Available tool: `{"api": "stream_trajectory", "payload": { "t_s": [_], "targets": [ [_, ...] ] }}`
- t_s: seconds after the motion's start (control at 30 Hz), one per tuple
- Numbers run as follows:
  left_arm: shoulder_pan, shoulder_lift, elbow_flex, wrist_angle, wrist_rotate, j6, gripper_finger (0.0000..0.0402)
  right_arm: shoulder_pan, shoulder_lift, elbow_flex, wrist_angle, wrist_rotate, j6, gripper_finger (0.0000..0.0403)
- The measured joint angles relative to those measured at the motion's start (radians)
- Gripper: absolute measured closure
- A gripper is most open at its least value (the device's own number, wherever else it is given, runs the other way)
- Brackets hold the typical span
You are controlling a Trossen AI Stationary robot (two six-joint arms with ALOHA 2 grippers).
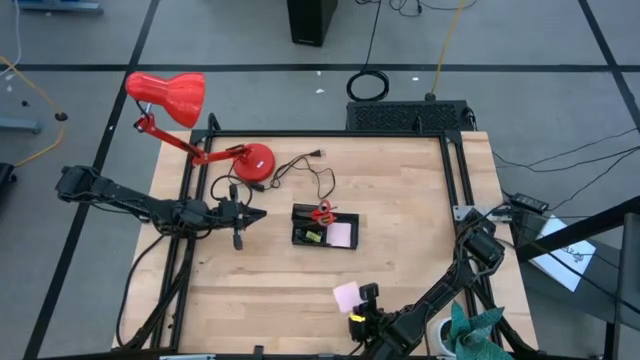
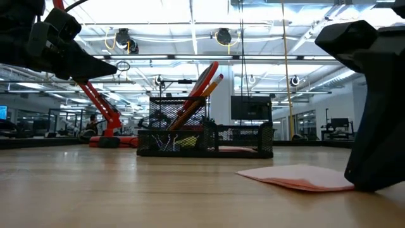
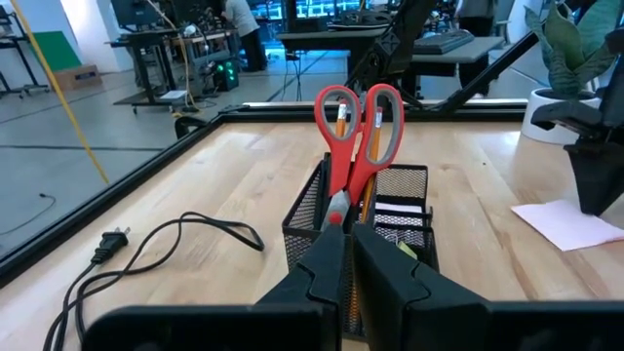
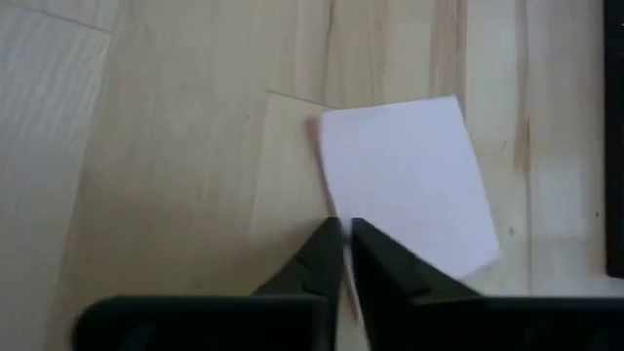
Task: Pick and place office supplies into organizer
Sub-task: Put the pink sticky notes into the desk organizer
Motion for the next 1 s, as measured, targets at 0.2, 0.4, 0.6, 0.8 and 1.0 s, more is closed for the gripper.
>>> {"api": "stream_trajectory", "payload": {
  "t_s": [0.2,0.4,0.6,0.8,1.0],
  "targets": [
    [0.000,0.000,0.000,0.000,0.000,-0.002,0.0371,0.000,-0.007,-0.003,0.020,-0.001,-0.019,0.0399],
    [0.000,0.000,0.000,0.000,0.000,-0.002,0.0371,0.006,-0.039,0.068,-0.005,0.087,-0.105,0.0402],
    [0.000,0.000,0.000,0.000,0.000,-0.002,0.0371,0.011,-0.043,0.206,-0.059,0.183,-0.225,0.0402],
    [0.000,0.000,0.000,0.000,0.001,-0.002,0.0371,-0.016,-0.043,0.211,-0.114,0.115,-0.180,0.0402],
    [0.000,0.000,0.000,0.000,0.006,-0.002,0.0371,-0.052,-0.043,0.203,-0.198,-0.024,-0.141,0.0382]
  ]
}}
